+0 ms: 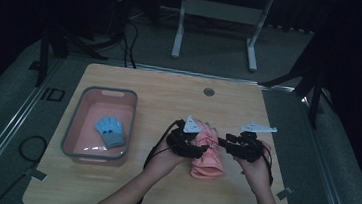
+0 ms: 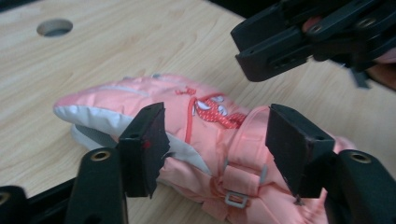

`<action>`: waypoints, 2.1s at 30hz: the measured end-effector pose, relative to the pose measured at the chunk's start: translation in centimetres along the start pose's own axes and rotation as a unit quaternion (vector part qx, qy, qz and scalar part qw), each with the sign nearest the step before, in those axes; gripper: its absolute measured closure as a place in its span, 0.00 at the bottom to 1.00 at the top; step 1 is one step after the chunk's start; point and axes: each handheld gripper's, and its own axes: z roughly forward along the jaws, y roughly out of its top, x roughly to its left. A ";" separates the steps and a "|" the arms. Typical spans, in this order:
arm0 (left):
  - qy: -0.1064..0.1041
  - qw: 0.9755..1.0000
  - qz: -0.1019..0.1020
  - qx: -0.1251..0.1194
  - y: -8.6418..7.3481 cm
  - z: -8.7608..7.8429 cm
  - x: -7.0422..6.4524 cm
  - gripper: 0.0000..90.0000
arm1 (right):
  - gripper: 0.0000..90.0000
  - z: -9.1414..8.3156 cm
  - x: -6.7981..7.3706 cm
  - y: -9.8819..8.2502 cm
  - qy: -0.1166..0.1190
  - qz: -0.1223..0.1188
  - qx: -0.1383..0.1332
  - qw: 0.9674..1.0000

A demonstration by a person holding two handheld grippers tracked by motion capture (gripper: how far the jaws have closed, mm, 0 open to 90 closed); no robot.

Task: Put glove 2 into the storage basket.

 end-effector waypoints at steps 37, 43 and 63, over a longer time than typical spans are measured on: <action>-0.112 0.973 -0.197 0.051 -4.1 4.2 4.1 0.77 | 0.84 5.2 -1.2 -2.7 0.085 0.103 0.075 0.988; -0.105 0.977 -0.180 0.044 -2.5 2.2 4.2 0.78 | 0.85 3.9 -0.2 -1.1 0.079 0.091 0.053 0.991; -0.066 0.987 -0.139 0.041 0.6 -6.6 6.8 0.78 | 0.85 3.1 5.4 5.3 0.100 0.057 0.009 0.993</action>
